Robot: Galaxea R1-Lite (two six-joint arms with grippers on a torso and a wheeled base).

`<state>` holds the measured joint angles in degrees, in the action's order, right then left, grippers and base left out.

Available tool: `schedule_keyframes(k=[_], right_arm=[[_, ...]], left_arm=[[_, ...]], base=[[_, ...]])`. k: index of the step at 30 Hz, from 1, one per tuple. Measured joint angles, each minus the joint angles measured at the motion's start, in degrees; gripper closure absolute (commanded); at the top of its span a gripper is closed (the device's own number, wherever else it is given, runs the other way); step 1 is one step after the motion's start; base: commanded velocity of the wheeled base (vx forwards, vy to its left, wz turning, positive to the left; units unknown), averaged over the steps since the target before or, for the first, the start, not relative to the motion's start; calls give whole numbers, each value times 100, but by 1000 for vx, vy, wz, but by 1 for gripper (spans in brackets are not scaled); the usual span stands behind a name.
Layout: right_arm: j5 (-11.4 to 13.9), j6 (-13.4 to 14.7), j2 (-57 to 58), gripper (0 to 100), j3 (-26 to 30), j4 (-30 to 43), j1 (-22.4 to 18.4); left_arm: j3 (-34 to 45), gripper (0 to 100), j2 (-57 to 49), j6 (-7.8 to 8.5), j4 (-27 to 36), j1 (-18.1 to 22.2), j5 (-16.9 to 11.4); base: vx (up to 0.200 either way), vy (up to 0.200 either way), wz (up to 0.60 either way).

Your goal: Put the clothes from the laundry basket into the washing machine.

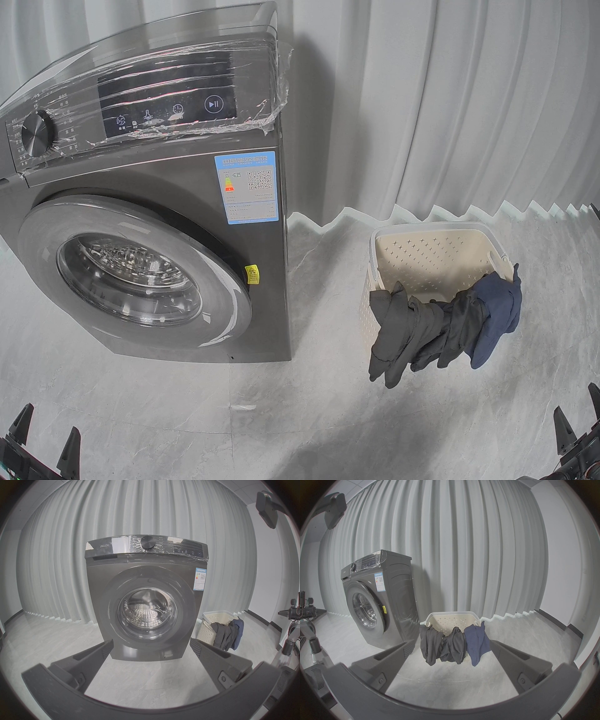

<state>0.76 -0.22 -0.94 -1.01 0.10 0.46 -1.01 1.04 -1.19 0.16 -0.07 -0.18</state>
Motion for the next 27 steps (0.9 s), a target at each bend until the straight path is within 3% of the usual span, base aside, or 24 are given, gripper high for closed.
schedule_keyframes(k=[24,27], right_arm=[[0,-2,0,0,0,-2,-5],[2,0,0,0,0,11,-5]], left_arm=[[0,0,0,2,0,-2,-4],[0,0,0,7,-6,-2,-2]], base=[[0,200,0],[0,0,0]])
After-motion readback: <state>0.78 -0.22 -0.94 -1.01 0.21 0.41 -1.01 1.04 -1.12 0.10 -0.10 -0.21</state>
